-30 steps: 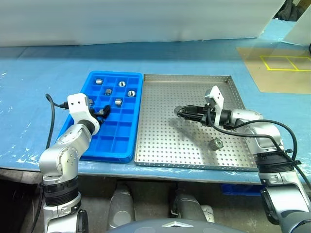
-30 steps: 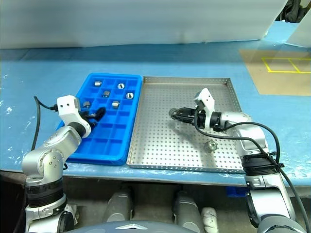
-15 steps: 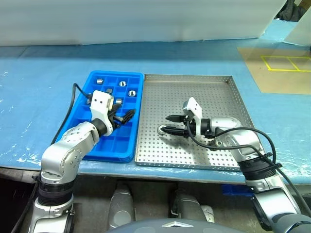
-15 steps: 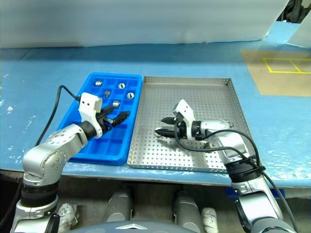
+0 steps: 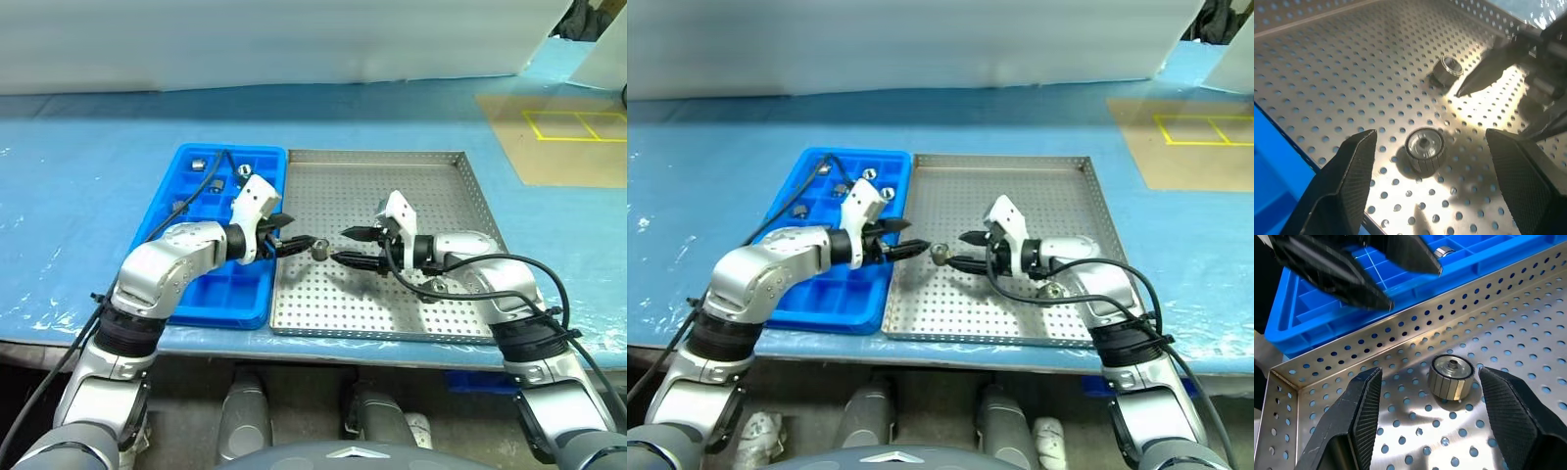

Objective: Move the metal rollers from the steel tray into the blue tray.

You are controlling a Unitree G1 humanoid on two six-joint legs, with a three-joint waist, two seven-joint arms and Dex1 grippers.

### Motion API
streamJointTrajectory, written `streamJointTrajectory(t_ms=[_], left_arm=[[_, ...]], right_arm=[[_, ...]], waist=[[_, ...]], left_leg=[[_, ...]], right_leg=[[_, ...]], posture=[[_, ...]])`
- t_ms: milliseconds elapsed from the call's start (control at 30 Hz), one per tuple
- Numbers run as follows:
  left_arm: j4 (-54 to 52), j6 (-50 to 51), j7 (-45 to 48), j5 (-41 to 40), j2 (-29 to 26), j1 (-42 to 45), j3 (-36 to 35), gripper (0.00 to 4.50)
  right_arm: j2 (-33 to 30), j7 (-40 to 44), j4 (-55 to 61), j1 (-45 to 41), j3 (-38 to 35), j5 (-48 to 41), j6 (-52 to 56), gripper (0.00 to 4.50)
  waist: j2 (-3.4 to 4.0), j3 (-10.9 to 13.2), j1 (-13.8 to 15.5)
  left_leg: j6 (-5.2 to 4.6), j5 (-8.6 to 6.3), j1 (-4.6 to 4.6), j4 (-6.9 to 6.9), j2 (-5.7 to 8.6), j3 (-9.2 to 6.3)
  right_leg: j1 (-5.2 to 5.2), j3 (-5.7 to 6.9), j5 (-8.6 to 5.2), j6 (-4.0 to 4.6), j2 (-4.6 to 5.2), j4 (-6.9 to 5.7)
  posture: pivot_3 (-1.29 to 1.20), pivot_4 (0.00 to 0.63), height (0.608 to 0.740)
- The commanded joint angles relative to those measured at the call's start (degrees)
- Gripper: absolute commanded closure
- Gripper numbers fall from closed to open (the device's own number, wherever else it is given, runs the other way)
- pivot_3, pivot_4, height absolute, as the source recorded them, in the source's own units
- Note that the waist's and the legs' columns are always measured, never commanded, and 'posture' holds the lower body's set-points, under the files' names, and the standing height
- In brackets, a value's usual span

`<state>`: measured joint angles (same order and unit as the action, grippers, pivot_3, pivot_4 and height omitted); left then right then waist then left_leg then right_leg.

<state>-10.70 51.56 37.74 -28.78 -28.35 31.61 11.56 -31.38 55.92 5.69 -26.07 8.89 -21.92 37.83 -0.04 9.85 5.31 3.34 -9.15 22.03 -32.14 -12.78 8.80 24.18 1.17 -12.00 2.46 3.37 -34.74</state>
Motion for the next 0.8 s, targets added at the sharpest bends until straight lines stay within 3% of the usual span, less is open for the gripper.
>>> streamJointTrajectory(t_ms=[33,467,667,800], left_arm=[[2.74,-2.67,3.64,3.07,0.09,3.33,3.82,0.71],[23.02,-16.58,12.97,18.36,4.44,12.86,15.88,0.71],[28.44,-19.82,16.41,23.29,5.43,14.43,17.59,0.71],[30.73,-20.60,17.26,25.80,6.17,14.93,17.68,1.67]], right_arm=[[-2.43,0.41,5.71,1.26,-3.21,-3.22,2.74,1.30],[-5.56,-5.89,17.27,9.03,-9.06,-7.70,9.43,1.30],[-5.90,-8.31,19.88,11.68,-11.00,-9.11,10.30,1.30],[-5.73,-9.34,20.38,12.21,-11.20,-9.53,10.27,1.26]], waist=[[0.00,0.00,0.08],[0.02,-0.01,-2.21],[0.04,-0.03,-3.15],[0.09,-0.05,-3.27]], left_leg=[[0.00,0.00,0.01,0.00,0.01,0.00],[0.00,0.00,-0.08,-0.05,0.03,0.04],[-0.01,0.00,-0.21,-0.06,0.04,0.05],[-0.02,-0.01,-0.41,-0.06,0.04,0.08]], right_leg=[[0.00,0.00,0.00,0.00,0.01,0.00],[-0.08,-0.11,0.02,-0.01,-0.01,-0.03],[-0.20,-0.12,0.02,-0.02,-0.01,-0.02],[-0.39,-0.16,0.01,-0.02,-0.01,-0.02]], posture=[[-0.08,0.150,0.740],[-0.26,0.150,0.740],[-0.29,0.150,0.740],[-0.30,0.150,0.740]])
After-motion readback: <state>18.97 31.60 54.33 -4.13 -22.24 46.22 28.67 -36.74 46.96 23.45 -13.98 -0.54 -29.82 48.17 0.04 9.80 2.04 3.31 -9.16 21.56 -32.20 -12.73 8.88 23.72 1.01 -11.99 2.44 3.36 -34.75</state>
